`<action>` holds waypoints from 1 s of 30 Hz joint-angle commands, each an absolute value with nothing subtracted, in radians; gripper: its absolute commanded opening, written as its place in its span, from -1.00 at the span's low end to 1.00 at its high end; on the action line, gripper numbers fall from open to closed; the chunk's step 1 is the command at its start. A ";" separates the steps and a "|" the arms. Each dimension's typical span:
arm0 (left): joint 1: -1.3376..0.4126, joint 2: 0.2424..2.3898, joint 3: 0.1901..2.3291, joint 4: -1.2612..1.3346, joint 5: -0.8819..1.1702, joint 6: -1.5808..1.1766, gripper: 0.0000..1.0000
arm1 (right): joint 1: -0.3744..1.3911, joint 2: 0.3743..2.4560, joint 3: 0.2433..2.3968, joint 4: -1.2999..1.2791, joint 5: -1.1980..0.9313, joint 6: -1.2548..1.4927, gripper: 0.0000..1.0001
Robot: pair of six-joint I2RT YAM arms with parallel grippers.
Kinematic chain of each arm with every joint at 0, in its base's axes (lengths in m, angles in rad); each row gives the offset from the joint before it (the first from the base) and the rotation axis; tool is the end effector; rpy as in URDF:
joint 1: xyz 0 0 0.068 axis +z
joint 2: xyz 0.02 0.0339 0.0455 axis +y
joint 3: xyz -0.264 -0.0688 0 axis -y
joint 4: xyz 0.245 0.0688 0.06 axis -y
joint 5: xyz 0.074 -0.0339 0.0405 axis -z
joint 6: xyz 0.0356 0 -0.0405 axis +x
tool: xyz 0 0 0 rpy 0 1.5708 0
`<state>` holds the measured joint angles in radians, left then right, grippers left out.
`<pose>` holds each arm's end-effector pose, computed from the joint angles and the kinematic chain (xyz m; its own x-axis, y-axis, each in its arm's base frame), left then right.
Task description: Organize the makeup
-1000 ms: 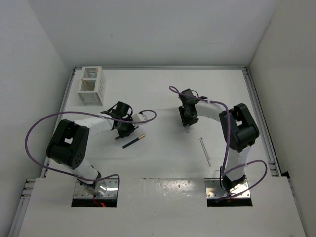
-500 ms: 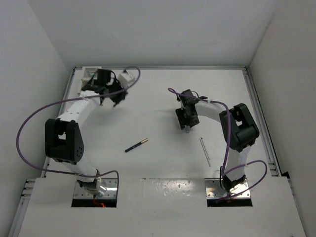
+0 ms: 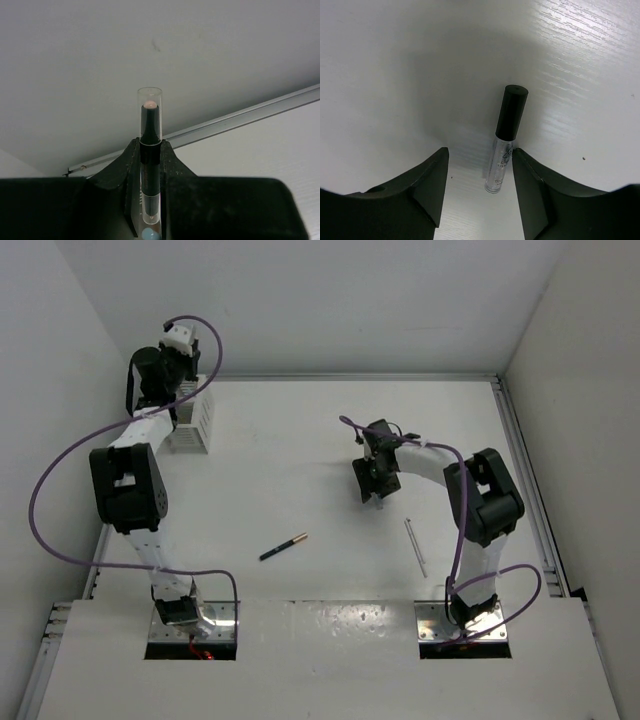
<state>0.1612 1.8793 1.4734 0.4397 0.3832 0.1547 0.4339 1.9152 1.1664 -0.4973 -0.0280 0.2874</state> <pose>0.4521 0.0600 0.3270 0.0668 0.1557 -0.9855 0.2122 0.9629 0.1665 0.3302 0.1541 0.1353 -0.9461 -0.1261 -0.2984 -0.1670 0.9791 0.1159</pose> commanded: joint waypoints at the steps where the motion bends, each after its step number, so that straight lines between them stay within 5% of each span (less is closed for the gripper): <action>1: 0.187 1.942 1.558 0.621 0.350 0.109 -1.00 | 0.426 1.940 1.209 -0.503 -0.049 0.287 0.09; 9: 0.262 2.080 1.672 0.641 0.354 0.031 -1.00 | 0.425 1.962 1.247 -0.549 -0.025 0.308 0.09; 18: 0.288 2.043 1.500 0.583 0.506 0.072 -0.97 | 0.426 1.954 1.255 -0.568 -0.009 0.321 0.15; 19: 0.288 2.052 1.490 0.566 0.518 0.086 -0.66 | 0.423 1.956 1.259 -0.580 -0.009 0.310 0.15; 22: 0.288 2.052 1.489 0.548 0.558 0.112 -0.14 | 0.426 1.950 1.256 -0.597 -0.006 0.304 0.21; 26: 0.288 2.043 1.523 0.505 0.558 0.103 0.22 | 0.428 1.921 1.227 -0.584 -0.002 0.305 0.26; 30: 0.288 1.987 1.603 0.433 0.549 0.113 0.30 | 0.428 1.901 1.209 -0.566 -0.003 0.304 0.28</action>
